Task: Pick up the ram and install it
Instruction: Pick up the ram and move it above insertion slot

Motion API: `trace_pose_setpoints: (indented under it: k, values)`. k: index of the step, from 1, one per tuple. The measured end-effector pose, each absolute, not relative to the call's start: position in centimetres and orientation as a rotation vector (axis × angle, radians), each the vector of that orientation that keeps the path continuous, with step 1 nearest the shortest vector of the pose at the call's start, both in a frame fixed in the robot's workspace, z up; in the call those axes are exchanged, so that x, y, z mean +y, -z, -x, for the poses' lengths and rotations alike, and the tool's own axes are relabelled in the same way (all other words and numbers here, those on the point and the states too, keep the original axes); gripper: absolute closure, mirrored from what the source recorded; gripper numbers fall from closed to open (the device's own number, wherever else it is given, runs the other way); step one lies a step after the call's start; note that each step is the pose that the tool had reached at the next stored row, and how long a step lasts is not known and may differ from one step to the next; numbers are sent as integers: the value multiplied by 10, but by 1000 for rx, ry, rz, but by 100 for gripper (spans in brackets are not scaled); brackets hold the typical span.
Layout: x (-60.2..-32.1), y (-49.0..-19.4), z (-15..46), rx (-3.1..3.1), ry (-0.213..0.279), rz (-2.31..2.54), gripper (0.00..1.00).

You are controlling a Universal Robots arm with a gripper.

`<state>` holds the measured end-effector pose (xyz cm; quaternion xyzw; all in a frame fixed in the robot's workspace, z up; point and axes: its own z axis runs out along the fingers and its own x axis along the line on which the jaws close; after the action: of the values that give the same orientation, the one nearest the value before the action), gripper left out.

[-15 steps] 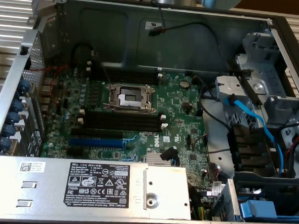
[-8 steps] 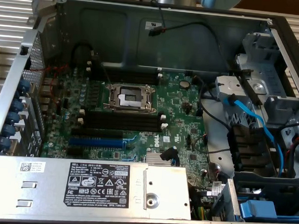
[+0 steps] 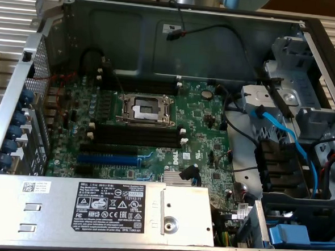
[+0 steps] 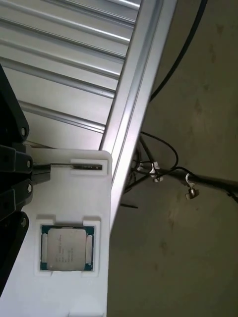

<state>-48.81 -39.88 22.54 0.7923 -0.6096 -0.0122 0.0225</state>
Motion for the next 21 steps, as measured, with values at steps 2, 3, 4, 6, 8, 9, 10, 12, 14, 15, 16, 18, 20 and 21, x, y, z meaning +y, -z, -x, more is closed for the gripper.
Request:
trace_pose_setpoints:
  k: [2, 3, 4, 6, 8, 9, 10, 12, 14, 15, 16, 18, 20, 21]
  values:
    - [-399, -225, 488, -1896, 7, -2464, 90]
    - [-399, -225, 488, -1897, 4, -2465, 90]
    - [-399, -225, 488, -1898, 2, -2466, 90]
    - [-399, -224, 488, -1900, 0, -2465, 90]
    - [-399, -223, 488, -1903, -2, -2464, 90]
    - [-399, -223, 488, -1904, -4, -2465, 90]
    - [-399, -223, 488, -1906, -7, -2465, 90]
    - [-399, -223, 488, -1910, -13, -2465, 90]
    - [-399, -222, 488, -1915, -21, -2467, 90]
    - [-399, -222, 488, -1917, -24, -2467, 90]
    - [-399, -222, 488, -1920, -28, -2467, 90]
    - [-399, -221, 488, -1924, -34, -2468, 90]
    - [-399, -218, 488, -1927, -37, -2467, 90]
    - [-399, -217, 488, -1928, -37, -2467, 90]
